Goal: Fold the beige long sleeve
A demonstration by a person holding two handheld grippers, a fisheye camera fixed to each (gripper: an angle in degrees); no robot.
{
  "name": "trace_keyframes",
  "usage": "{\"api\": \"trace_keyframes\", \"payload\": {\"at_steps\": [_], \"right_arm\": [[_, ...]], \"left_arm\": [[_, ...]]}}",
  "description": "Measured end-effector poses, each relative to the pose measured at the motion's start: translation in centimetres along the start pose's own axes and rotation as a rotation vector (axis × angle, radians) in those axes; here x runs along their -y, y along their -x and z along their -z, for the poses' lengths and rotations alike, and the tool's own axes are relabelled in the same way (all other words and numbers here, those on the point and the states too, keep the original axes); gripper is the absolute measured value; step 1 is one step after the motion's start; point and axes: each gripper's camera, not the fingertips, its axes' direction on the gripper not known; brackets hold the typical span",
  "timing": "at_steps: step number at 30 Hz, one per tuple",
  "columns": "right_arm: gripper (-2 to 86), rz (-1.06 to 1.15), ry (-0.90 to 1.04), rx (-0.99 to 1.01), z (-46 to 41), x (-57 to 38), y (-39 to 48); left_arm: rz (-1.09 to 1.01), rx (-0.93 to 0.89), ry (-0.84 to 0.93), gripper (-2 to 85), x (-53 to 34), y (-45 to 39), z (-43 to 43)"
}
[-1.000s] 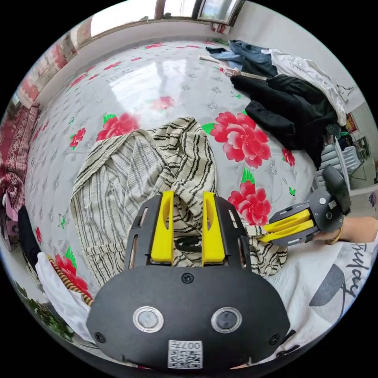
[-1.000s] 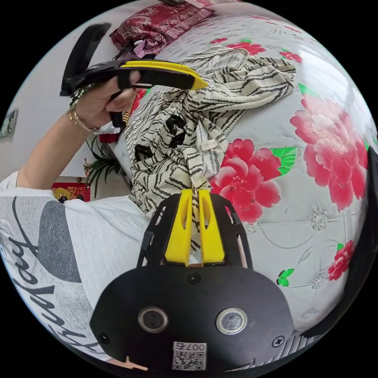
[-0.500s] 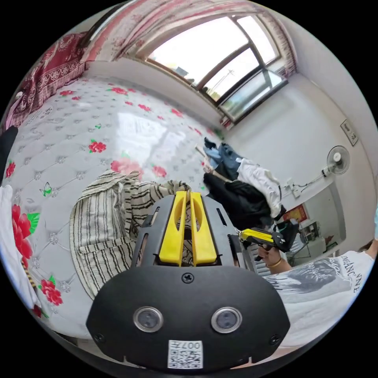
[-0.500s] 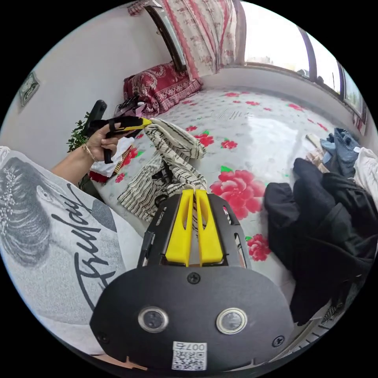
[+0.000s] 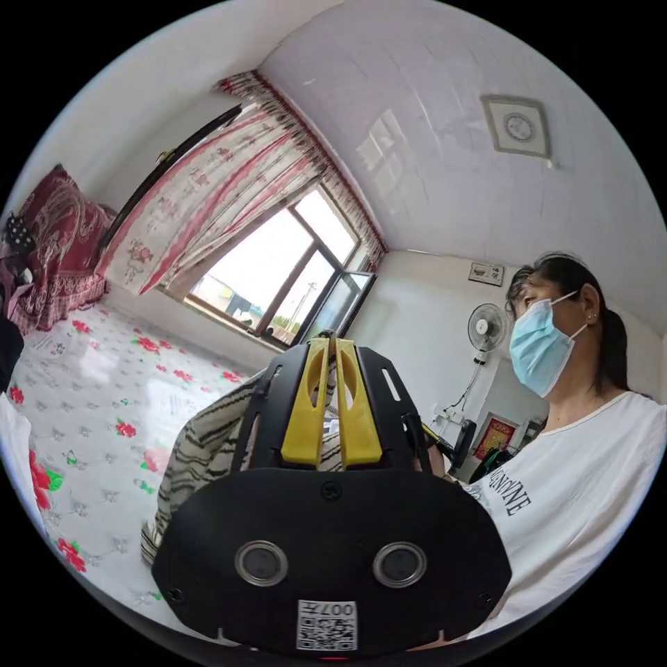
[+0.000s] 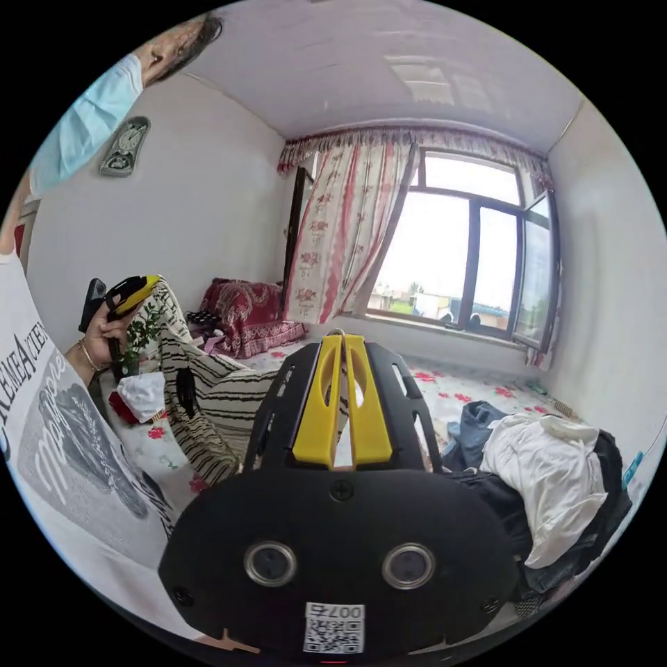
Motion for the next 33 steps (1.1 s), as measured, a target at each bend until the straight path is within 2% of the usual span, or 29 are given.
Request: {"api": "trace_keyframes", "payload": {"at_steps": [3,6,9,13,15,16,17,20,22,24,29,30,33], "right_arm": [[-0.3,-0.003,-0.160,-0.086,4.8,1.8,-0.9],[-0.3,-0.011,-0.238,-0.134,6.8,2.9,-2.2],[-0.3,-0.012,-0.202,-0.155,4.6,3.9,-4.1],[-0.3,-0.031,-0.101,-0.113,-2.6,6.0,-7.5],[-0.2,-0.045,-0.006,-0.173,-10.1,7.2,-10.0],[-0.2,-0.070,0.033,-0.191,-12.3,7.1,-10.8],[-0.1,-0.155,0.143,-0.197,-16.7,6.4,-12.7],[0.1,-0.251,0.418,-0.175,-23.8,1.0,-14.7],[0.3,-0.254,0.484,-0.130,-24.8,-4.4,-13.7],[1.0,-0.242,0.652,-0.060,-25.9,-13.6,-11.1],[2.9,-0.377,1.092,0.118,-26.3,-31.0,-5.2],[3.4,-0.401,1.157,0.137,-26.3,-33.3,-3.9],[4.2,-0.380,1.185,0.136,-26.8,-34.9,-1.4]], "left_arm": [[-0.119,0.017,-0.074,-0.9,1.9,-3.4,1.8],[-0.202,0.075,-0.127,-0.9,2.9,-5.3,2.6],[-0.226,0.170,-0.103,-0.8,4.0,-4.1,0.8],[-0.183,0.253,0.029,-0.2,7.2,2.1,-6.8],[-0.191,0.331,0.119,0.8,8.9,5.4,-11.9],[-0.147,0.386,0.222,1.9,9.7,8.3,-15.4],[-0.080,0.463,0.348,5.8,9.8,11.4,-18.6],[0.058,0.660,0.522,11.0,6.4,17.4,-21.6],[0.073,0.750,0.553,11.3,2.5,19.3,-20.8],[0.102,0.811,0.605,11.2,-2.7,20.9,-19.3],[0.308,0.835,1.030,10.6,-21.3,24.0,-15.5],[0.328,0.836,1.067,10.6,-22.8,23.9,-15.3],[0.403,0.826,1.142,11.0,-27.3,23.3,-15.0]]}}
